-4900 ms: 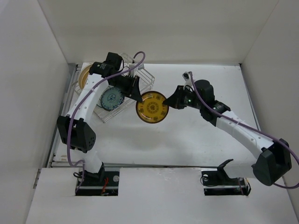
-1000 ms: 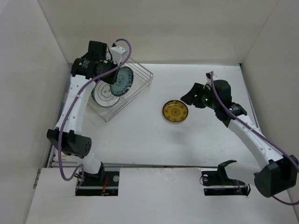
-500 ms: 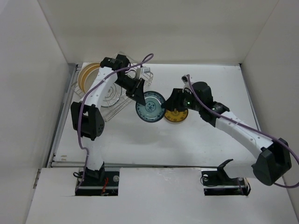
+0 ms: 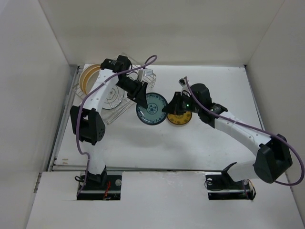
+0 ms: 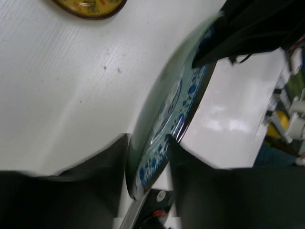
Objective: Unload the plates from the dish rack
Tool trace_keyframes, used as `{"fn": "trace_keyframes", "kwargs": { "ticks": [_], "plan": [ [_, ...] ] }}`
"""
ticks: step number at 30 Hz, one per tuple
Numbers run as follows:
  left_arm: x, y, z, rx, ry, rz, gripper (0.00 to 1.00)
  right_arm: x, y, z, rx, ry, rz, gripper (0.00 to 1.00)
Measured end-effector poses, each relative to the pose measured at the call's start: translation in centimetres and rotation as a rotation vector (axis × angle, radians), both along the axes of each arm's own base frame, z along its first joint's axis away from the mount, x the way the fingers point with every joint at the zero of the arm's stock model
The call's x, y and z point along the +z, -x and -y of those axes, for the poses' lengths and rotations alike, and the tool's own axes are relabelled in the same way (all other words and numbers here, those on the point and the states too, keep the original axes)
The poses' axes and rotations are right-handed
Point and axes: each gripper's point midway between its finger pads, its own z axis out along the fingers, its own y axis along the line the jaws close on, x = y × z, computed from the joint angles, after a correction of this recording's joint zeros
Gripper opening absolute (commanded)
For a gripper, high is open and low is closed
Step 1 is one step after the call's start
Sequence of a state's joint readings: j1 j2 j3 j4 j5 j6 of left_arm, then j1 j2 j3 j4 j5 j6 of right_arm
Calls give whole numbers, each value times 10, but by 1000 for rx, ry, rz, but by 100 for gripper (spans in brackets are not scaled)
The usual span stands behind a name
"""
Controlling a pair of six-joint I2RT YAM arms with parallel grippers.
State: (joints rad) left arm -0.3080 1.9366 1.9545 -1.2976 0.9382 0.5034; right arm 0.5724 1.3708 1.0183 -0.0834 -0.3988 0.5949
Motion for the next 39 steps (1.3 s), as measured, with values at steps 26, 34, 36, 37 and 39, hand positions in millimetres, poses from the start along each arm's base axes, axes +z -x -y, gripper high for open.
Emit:
{"fn": "trace_keyframes", "kwargs": {
  "ticks": [26,34,36,37,39],
  "plan": [
    [30,-55,-123,615,-603,536,95,-127,-65,141,-575,340,-391,0],
    [32,-58,-136,629,-658,585,95,-142,-61,139,-558,357,-444,62],
    [33,-58,-137,627,-663,591,95,-143,-59,141,-557,372,-453,66],
    [33,-58,-137,626,-665,593,95,-143,-57,142,-553,381,-458,68],
    [33,-58,-138,620,-669,597,96,-144,-54,145,-556,408,-463,70]
  ]
}}
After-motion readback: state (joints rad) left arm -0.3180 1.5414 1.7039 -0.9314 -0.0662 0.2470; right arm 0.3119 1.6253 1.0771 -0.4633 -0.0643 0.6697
